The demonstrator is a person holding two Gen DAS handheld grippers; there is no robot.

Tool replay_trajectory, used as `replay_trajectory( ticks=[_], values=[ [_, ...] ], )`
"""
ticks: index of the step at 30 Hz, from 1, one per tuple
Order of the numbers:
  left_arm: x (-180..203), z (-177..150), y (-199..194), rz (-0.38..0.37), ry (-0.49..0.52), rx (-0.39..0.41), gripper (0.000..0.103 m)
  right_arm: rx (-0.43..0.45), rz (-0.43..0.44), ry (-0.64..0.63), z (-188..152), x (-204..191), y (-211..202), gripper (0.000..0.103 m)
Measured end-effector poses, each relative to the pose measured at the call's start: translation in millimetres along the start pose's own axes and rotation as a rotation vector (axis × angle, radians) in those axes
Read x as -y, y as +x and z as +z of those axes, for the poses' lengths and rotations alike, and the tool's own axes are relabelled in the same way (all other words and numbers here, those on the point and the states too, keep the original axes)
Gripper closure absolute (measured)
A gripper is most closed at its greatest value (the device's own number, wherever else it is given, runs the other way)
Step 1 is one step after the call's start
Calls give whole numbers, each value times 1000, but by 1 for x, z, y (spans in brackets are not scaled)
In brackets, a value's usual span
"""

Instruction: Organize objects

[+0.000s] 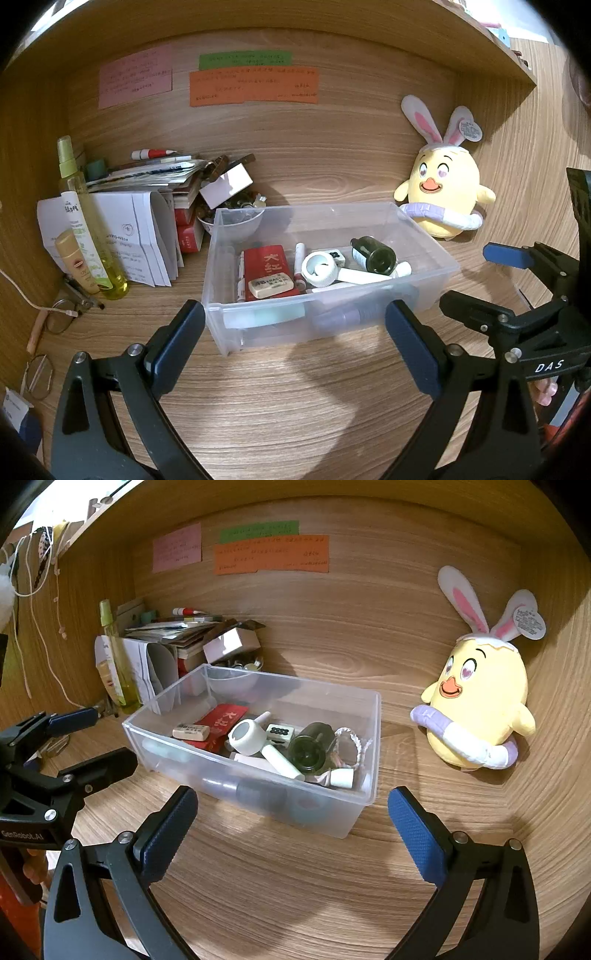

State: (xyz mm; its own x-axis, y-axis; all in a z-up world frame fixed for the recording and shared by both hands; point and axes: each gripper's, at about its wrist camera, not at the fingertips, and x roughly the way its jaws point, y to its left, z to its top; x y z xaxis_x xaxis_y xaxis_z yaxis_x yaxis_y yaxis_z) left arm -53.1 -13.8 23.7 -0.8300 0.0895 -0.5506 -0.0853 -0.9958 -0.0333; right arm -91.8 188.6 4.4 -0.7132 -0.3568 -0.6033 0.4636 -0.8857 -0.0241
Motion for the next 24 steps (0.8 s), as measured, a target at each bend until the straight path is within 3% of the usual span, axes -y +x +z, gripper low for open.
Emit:
replay_trajectory(
  ticks=[24],
  values=[
    [3, 0, -2, -2, 6, 4, 4, 8, -2, 6, 3, 4, -4, 0]
  ],
)
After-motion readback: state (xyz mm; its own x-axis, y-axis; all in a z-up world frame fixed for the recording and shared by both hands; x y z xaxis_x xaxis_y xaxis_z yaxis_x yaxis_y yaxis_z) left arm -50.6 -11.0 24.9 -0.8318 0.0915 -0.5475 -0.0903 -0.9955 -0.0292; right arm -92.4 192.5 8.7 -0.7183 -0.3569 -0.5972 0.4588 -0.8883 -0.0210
